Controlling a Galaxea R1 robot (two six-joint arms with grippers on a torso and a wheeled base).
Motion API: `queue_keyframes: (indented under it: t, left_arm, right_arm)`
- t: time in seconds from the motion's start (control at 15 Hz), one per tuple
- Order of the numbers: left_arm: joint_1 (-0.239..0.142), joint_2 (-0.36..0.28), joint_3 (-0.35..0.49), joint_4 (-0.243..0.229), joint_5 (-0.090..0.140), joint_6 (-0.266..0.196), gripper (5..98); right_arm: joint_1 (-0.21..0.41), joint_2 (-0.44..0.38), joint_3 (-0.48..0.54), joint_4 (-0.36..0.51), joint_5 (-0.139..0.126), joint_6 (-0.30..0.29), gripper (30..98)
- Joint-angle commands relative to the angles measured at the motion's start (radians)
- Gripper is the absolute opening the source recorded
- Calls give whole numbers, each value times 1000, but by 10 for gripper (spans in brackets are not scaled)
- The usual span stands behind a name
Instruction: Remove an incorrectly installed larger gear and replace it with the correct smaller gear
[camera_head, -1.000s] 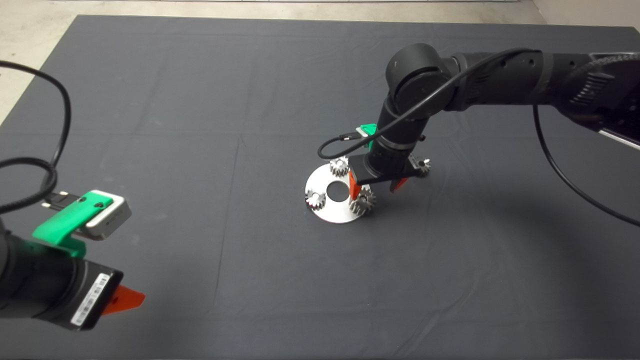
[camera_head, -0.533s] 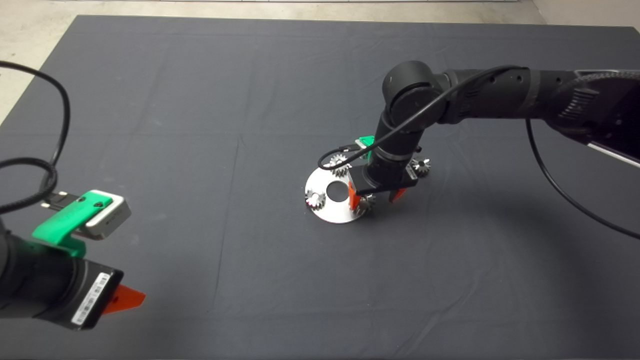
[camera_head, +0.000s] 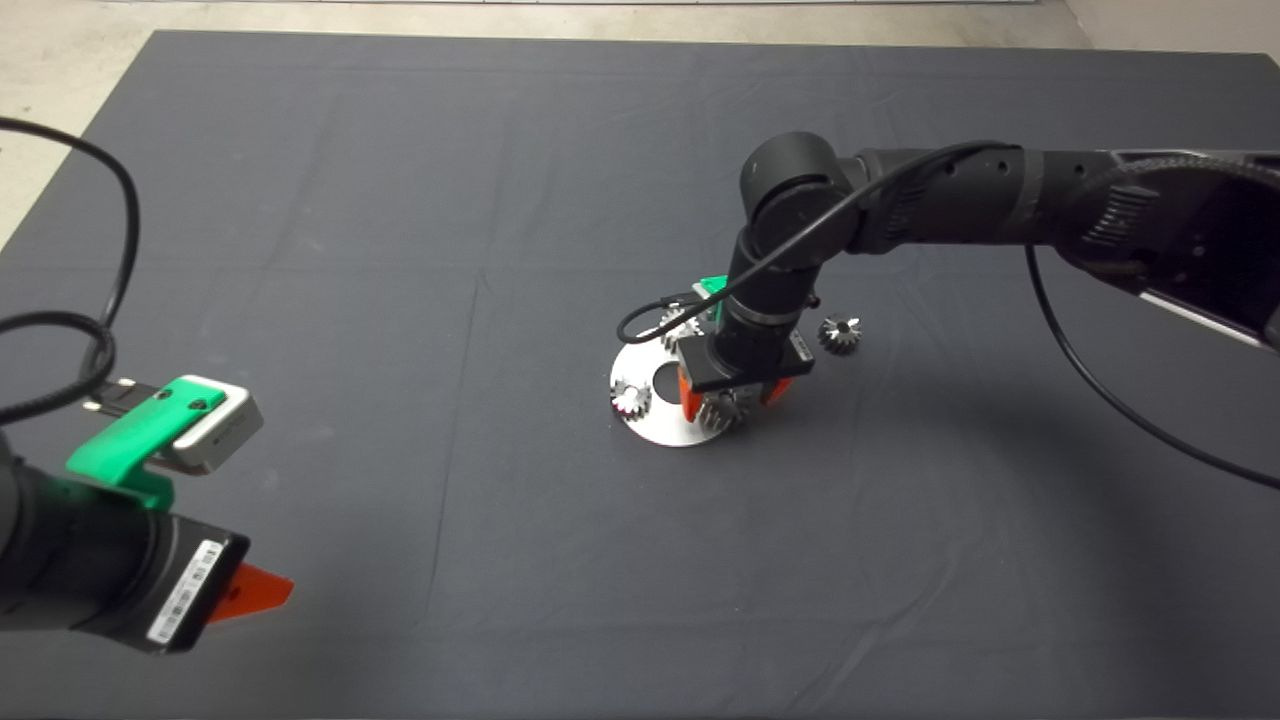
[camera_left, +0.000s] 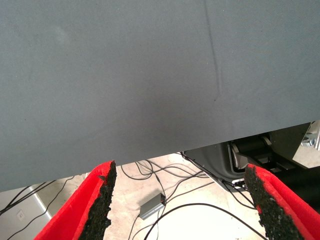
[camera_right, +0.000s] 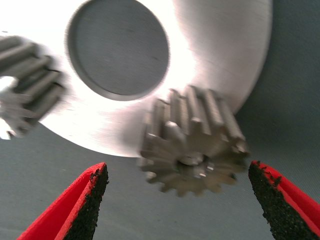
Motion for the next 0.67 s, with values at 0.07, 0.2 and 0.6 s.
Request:
queue_keyframes:
  t: [0.07, 0.2, 0.6]
  left_arm:
    - [-7, -3, -5, 17, 73, 1, 643]
    - [-7, -2, -5, 17, 73, 1, 643]
    - [-7, -6, -5, 23, 74, 4, 643]
  right_arm:
    - [17, 20, -25, -65, -69, -24, 744]
    - [17, 20, -27, -72, -69, -24, 744]
    - [7, 34, -50, -74, -69, -21, 790]
